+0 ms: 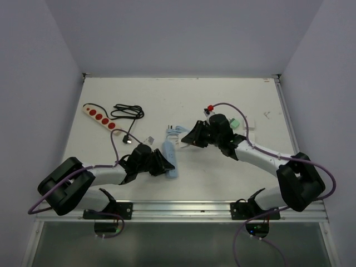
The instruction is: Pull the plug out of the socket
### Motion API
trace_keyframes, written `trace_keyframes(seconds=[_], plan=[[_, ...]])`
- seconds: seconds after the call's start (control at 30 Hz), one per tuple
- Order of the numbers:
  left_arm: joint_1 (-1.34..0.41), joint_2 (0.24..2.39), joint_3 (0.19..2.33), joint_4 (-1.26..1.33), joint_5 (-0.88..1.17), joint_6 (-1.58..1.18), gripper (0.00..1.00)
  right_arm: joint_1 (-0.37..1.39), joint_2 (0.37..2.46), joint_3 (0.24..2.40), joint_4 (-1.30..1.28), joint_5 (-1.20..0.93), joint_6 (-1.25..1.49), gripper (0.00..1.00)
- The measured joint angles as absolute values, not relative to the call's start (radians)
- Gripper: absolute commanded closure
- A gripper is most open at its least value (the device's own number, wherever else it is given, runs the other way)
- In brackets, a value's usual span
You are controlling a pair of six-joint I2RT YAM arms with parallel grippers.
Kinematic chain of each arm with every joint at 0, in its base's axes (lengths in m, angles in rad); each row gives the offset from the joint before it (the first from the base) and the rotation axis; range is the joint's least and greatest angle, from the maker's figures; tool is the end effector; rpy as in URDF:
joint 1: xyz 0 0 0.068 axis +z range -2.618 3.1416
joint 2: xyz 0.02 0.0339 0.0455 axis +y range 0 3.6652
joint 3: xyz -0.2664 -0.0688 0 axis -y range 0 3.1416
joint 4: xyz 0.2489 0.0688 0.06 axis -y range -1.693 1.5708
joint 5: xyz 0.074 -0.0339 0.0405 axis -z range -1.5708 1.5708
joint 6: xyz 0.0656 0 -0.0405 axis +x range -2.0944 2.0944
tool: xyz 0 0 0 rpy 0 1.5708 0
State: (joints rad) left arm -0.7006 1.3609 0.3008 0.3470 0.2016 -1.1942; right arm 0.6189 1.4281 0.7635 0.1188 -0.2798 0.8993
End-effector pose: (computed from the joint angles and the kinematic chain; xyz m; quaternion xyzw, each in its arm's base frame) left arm 0.1774 -0.1667 0.0958 -0.1805 0.8876 -0.3893 0.1672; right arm 0.2601 0.2075 0.1998 0.0529 0.8641 0.4224 0.2686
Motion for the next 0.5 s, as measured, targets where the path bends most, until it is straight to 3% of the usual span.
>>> trace_keyframes(seconds=[0.5], plan=[[-0.682, 1.324, 0.301, 0.299, 0.176, -1.193, 0.98, 0.289, 1.178, 0.477, 0.030, -0.301, 0.801, 1.00]])
